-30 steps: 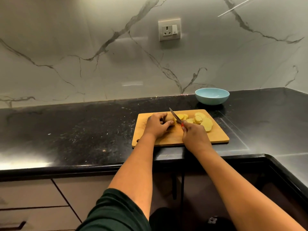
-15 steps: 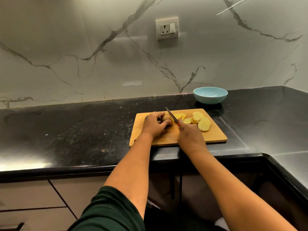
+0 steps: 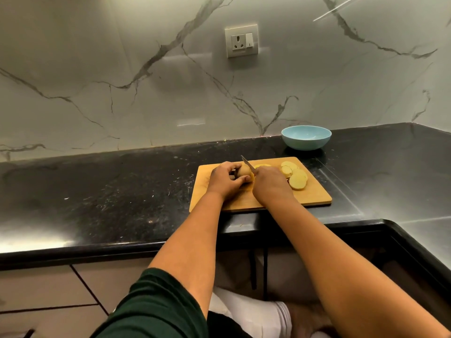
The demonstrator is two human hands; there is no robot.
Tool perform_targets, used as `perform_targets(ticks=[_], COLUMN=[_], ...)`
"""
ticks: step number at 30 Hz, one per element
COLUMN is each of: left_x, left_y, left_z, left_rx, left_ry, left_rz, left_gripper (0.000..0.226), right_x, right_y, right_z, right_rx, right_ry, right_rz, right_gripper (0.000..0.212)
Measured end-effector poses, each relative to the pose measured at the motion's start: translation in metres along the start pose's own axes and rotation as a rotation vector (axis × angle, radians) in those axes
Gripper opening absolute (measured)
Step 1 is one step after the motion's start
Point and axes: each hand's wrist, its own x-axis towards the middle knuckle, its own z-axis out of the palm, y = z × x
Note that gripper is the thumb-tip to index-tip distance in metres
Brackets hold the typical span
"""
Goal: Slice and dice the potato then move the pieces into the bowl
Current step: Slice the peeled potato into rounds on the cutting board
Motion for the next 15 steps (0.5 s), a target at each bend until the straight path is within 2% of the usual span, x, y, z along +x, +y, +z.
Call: perform_targets(ticks=[15], left_x=[-0.0009], left_y=[0.0011], left_z=[0.0002], left_rx=[0.021], left_ry=[-0.007], left_rz=[-0.003], left_gripper=[0.049], right_x=[0.0013], right_y=[-0.0059], right_z=[-0.0026], right_rx=[-0.072], right_ry=[-0.082], right_rz=[0.003], right_gripper=[0.021])
